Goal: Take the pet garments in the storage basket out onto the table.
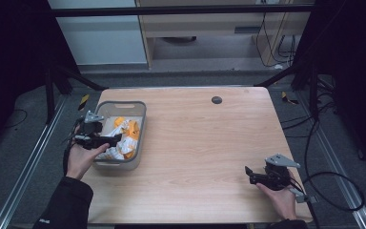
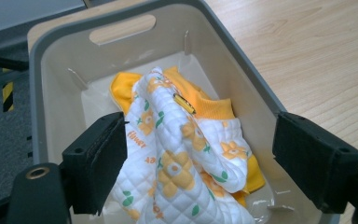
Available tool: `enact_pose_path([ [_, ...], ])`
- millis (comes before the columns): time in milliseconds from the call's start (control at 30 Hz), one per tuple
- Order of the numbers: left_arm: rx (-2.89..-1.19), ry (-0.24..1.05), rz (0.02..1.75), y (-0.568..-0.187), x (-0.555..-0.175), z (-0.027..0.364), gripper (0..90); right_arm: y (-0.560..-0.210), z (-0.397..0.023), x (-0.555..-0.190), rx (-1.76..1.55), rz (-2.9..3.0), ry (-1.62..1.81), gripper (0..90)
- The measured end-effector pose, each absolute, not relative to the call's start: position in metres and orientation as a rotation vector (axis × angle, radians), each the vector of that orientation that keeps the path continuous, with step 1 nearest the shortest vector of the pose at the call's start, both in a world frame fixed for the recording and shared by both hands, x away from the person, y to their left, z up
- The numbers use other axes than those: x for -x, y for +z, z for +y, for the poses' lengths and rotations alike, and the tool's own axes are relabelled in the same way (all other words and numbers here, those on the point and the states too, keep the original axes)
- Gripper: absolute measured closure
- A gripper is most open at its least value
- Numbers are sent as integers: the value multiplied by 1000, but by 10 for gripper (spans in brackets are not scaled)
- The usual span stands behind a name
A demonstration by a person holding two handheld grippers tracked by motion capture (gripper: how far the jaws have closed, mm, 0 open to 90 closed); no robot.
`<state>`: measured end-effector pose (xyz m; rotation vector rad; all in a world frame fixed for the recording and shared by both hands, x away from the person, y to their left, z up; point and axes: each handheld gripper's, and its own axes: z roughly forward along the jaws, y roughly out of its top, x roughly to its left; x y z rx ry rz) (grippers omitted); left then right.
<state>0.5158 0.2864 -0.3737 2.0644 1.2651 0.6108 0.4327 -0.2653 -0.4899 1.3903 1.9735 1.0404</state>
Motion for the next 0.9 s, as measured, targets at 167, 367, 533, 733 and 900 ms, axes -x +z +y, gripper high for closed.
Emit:
enact_pose_path([
  [167, -2089, 599, 1280, -378, -523, 285, 173, -490, -265, -432, -1391, 1974, 1044, 126],
  [367, -2107, 584, 1306, -382, -530, 284, 175, -490, -265, -433, -1389, 1973, 1043, 126],
  [533, -2141, 577, 1322, -386, -535, 283, 178, -490, -265, -433, -1388, 1976, 1041, 126],
  [733, -2159, 563, 1344, -391, -541, 283, 190, -490, -265, -433, -1392, 1978, 1043, 126],
  [900, -2185, 549, 1371, -396, -546, 282, 198, -490, -265, -433, -1392, 1981, 1042, 126],
])
